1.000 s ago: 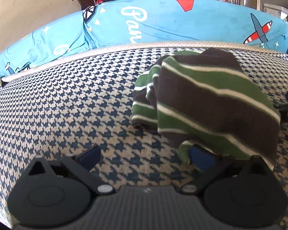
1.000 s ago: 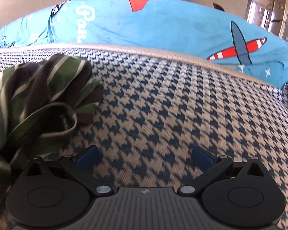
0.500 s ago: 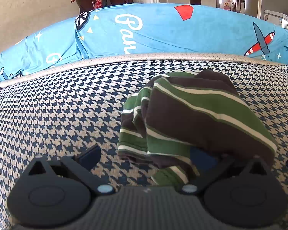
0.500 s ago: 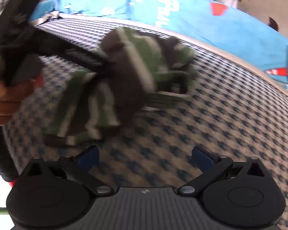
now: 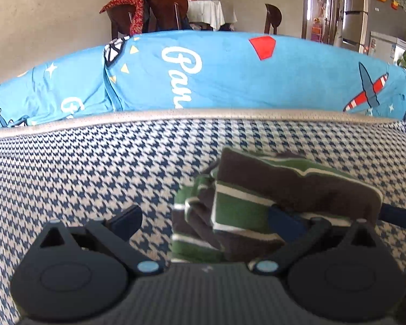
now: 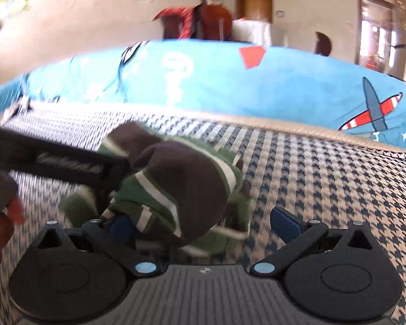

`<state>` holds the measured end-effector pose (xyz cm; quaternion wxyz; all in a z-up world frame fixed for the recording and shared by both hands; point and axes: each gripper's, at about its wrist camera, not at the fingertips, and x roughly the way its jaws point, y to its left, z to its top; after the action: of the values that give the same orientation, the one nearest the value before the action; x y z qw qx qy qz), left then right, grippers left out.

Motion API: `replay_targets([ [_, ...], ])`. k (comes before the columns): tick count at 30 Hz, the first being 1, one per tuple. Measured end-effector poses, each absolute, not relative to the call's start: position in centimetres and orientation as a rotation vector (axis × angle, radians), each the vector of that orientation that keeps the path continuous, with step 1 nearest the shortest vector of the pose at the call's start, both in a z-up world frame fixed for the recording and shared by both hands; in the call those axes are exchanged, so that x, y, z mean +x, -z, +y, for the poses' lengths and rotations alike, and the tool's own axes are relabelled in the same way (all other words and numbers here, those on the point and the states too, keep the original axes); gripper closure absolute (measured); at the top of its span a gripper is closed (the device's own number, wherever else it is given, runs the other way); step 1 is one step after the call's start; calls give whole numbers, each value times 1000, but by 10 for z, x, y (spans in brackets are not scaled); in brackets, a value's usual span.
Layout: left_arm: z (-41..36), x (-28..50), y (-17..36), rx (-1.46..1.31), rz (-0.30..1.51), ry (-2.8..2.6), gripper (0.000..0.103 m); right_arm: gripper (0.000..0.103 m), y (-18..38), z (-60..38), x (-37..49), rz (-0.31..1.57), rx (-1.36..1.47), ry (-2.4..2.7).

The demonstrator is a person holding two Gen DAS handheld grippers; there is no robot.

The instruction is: Fold clothes

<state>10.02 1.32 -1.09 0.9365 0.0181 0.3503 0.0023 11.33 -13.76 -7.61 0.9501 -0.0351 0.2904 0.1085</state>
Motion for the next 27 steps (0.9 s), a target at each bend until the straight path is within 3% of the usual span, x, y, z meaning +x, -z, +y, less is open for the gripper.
replay_targets([
  [9, 38, 122, 0, -16, 704, -65, 0, 0, 66, -139, 128, 537, 54, -165],
  [18, 40, 146, 23, 4, 758, -114, 0, 0, 95, -129, 166, 678, 126, -162],
  [27, 39, 156, 43, 26, 800, -153, 0, 0, 101, -113, 170, 704, 58, -161],
])
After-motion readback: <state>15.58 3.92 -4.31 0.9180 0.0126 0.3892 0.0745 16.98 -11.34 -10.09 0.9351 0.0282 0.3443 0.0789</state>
